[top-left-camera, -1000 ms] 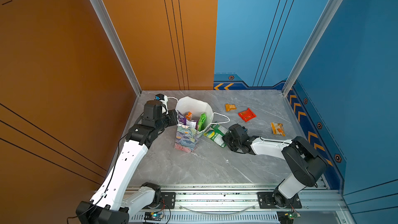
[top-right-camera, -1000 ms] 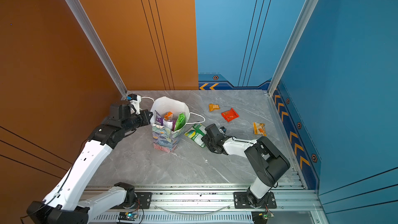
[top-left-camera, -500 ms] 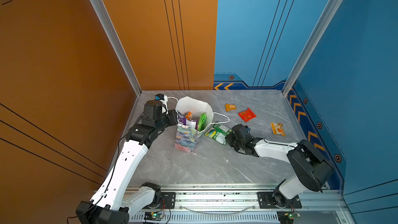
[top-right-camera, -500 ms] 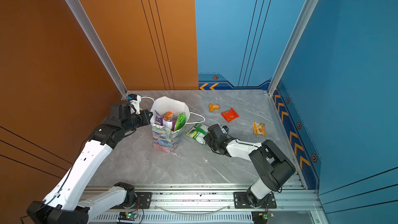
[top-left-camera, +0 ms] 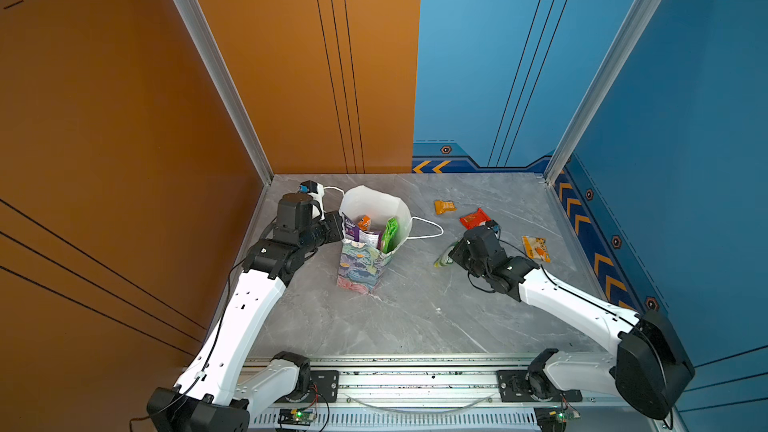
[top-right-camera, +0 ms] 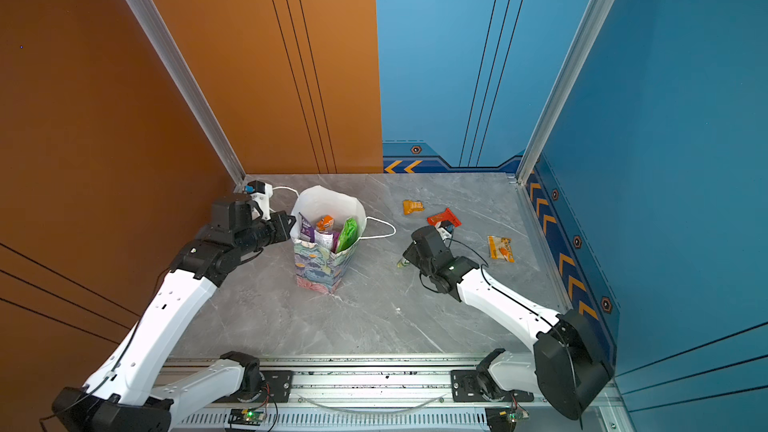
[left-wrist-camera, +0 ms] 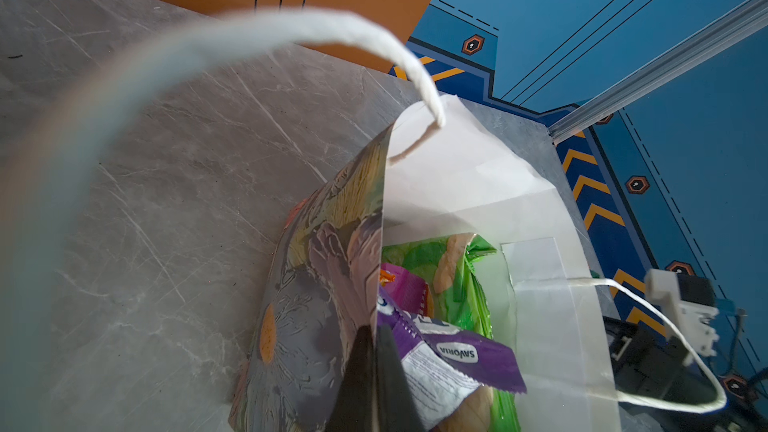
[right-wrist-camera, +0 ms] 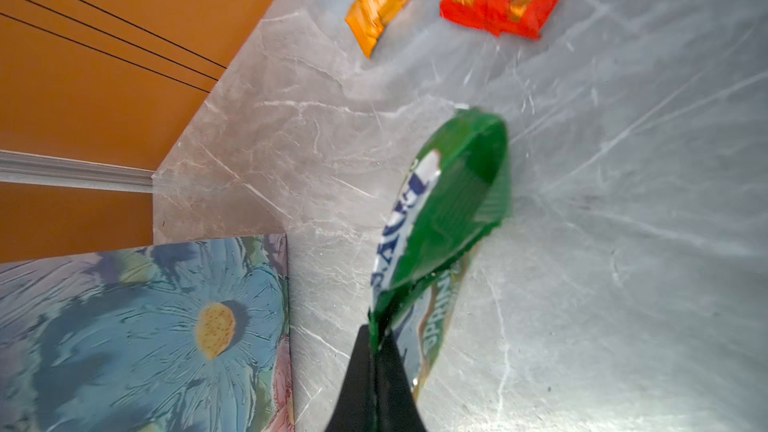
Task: Place the snacks into the paper bag
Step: 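Lift the green bag with the right gripper toward the paper bag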
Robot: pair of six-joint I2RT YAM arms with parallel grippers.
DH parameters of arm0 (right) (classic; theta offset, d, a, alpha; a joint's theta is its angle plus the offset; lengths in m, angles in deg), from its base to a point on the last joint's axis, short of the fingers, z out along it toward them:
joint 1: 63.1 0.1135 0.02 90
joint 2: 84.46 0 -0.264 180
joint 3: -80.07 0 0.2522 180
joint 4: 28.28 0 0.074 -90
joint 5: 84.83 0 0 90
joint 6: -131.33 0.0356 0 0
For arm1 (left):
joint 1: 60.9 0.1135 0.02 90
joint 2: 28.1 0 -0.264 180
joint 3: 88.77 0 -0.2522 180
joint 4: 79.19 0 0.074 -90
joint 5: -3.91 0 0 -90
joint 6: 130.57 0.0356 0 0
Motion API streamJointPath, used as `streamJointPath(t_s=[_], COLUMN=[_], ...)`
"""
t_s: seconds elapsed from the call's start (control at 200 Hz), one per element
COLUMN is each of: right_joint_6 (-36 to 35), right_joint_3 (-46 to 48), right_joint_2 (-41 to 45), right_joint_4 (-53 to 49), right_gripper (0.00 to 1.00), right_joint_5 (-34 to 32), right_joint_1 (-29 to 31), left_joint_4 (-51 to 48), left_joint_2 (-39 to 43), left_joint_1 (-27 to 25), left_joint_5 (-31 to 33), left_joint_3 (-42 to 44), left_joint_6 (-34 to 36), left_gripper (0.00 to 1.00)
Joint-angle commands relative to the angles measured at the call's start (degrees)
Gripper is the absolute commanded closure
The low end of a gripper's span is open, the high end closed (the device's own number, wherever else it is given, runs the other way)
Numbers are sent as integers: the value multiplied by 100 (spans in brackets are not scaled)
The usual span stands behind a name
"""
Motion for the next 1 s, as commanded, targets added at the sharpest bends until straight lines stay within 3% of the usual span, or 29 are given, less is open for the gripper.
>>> streamJointPath(t_s=[0.0, 0.606, 0.996], right_joint_6=[-1087, -2989, -3677], right_joint_3=[-754, -3691, -4973], right_joint_2=[183, 223, -181], right_joint_4=[-919, -2757, -2715], right_gripper=[100, 100, 100], right_joint_5=[-474, -660, -306], right_joint_1=[23, 221, 846], left_joint_4=[303, 306, 335], left_joint_2=[-23, -106, -97], left_joint_1=[72, 93, 93], left_joint_5=[-141, -261, -424], left_joint_3=[-183, -217, -229], left_joint_6=[41, 44, 45], left_gripper=[100, 100, 100])
